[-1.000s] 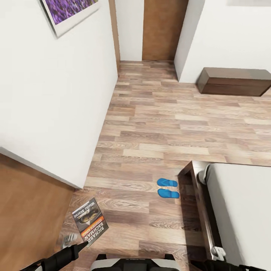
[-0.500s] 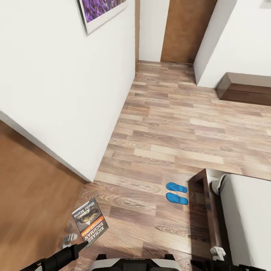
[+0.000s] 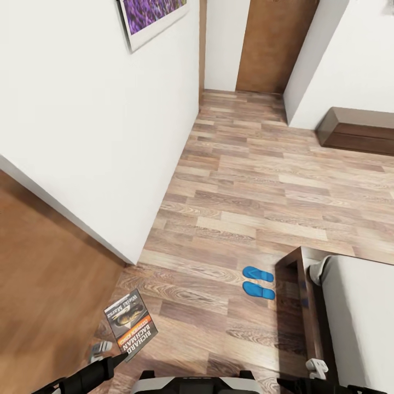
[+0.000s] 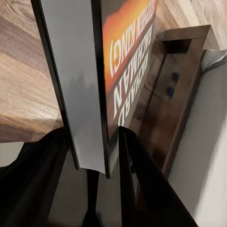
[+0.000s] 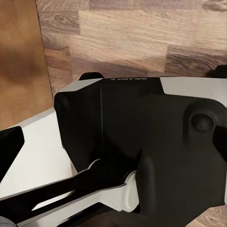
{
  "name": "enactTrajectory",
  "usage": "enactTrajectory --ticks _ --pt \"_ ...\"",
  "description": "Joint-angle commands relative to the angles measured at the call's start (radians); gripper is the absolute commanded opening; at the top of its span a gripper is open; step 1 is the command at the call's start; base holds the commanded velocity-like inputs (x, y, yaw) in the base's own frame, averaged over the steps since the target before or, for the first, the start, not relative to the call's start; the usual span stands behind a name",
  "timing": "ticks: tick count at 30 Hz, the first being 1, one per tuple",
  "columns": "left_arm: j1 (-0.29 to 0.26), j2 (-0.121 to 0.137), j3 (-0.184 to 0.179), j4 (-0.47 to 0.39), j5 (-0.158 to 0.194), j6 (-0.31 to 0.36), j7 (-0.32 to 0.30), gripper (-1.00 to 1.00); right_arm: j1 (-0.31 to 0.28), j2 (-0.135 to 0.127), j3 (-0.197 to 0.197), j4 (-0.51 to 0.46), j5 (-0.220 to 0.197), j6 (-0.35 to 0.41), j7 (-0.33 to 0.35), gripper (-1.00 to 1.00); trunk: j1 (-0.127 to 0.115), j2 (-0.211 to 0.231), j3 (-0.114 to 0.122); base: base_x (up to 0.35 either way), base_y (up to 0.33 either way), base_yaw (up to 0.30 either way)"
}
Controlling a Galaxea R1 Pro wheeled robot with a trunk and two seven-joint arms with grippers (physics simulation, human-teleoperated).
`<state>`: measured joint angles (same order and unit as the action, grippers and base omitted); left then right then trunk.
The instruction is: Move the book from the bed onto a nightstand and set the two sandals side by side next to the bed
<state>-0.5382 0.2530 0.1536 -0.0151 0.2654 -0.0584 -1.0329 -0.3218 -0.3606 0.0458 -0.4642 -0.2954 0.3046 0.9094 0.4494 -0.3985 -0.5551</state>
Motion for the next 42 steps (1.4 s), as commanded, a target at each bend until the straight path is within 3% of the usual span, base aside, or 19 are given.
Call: enactTrajectory --ticks 1,42 --pt "-0.001 0.000 0.008 0.001 -0.008 -0.006 -0.003 -1.00 0.000 -0.001 0.005 0.000 -0.010 0.008 0.000 1.00 0.001 -0.002 0.000 0.000 0.000 0.000" --pt "0.003 -0.004 0.009 0.001 -0.006 -0.008 -0.003 -1.00 0.000 -0.001 0.002 0.027 -0.011 0.008 -0.001 1.00 0.001 -0.002 0.066 0.000 0.000 0.000"
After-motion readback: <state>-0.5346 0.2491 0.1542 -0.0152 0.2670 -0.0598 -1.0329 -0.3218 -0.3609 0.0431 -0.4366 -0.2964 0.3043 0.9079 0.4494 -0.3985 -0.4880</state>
